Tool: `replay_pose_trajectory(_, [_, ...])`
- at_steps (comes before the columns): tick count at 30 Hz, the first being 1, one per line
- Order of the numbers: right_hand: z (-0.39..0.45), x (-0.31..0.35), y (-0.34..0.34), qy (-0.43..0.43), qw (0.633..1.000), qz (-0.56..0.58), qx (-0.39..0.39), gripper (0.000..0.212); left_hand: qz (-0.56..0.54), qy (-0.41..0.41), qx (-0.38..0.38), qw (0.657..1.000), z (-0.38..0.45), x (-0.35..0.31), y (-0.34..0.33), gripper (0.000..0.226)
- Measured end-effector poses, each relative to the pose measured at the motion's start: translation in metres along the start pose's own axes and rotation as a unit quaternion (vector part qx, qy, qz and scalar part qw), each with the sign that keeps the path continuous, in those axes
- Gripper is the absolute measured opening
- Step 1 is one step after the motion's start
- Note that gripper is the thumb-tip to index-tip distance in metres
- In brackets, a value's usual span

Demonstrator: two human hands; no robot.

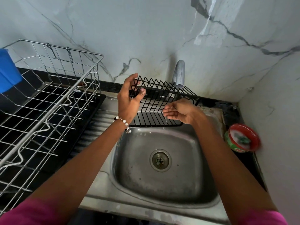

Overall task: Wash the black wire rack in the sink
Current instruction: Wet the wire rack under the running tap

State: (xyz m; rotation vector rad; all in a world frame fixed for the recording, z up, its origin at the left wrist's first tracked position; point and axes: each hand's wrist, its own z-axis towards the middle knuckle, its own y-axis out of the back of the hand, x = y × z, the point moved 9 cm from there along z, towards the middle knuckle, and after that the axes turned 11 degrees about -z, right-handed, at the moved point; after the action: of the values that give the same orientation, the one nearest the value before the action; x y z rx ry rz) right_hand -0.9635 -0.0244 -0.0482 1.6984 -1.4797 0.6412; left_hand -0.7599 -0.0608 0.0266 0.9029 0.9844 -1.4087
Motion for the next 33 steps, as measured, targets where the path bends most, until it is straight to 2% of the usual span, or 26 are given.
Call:
replay_pose_trajectory(3, [-0.002, 0.007, -0.001, 0.021, 0.998, 0.067, 0.010, 0.035, 0.060, 0.036, 0.005, 0.998, 0.007, -0.004, -0.006, 0.037])
replay_pose_trajectory(7, [-0.016, 0.021, -0.016, 0.049, 0.994, 0.063, 0.078, 0.034, 0.120, 0.197, -0.008, 0.973, 0.008, 0.013, -0.010, 0.025])
replay_pose_trajectory(11, [-0.021, 0.042, -0.014, 0.084, 0.990, 0.080, 0.080, 0.031, 0.182, 0.302, 0.052, 0.934, 0.002, 0.030, -0.016, 0.040])
replay_pose_trajectory(15, [-0.023, 0.055, -0.012, 0.116, 0.985, 0.118, 0.053, 0.032, 0.181, 0.402, 0.115, 0.890, -0.012, 0.041, -0.027, 0.058])
replay_pose_trajectory(17, [-0.022, 0.047, -0.009, 0.111, 0.989, 0.086, 0.046, 0.032, 0.208, 0.413, 0.162, 0.872, -0.016, 0.042, -0.034, 0.061])
replay_pose_trajectory(22, [-0.023, 0.022, 0.007, 0.038, 0.995, -0.087, 0.006, 0.028, 0.248, 0.416, 0.248, 0.839, -0.023, 0.045, -0.046, 0.066])
replay_pose_trajectory(24, [-0.026, 0.029, 0.005, 0.054, 0.996, -0.065, 0.016, 0.029, 0.249, 0.415, 0.265, 0.834, -0.024, 0.044, -0.052, 0.069])
replay_pose_trajectory(27, [-0.027, 0.032, 0.004, 0.059, 0.998, 0.016, 0.031, 0.029, 0.261, 0.401, 0.237, 0.846, -0.019, 0.041, -0.054, 0.084])
replay_pose_trajectory(29, [-0.023, 0.025, 0.009, 0.039, 0.999, -0.005, 0.007, 0.027, 0.276, 0.384, 0.227, 0.851, -0.015, 0.039, -0.052, 0.097])
replay_pose_trajectory(31, [-0.020, 0.022, 0.014, 0.029, 0.999, -0.015, -0.009, 0.026, 0.291, 0.359, 0.224, 0.858, -0.010, 0.036, -0.051, 0.091])
replay_pose_trajectory(33, [-0.018, 0.027, 0.012, 0.043, 0.999, 0.025, 0.013, 0.027, 0.312, 0.334, 0.208, 0.865, -0.002, 0.035, -0.046, 0.077])
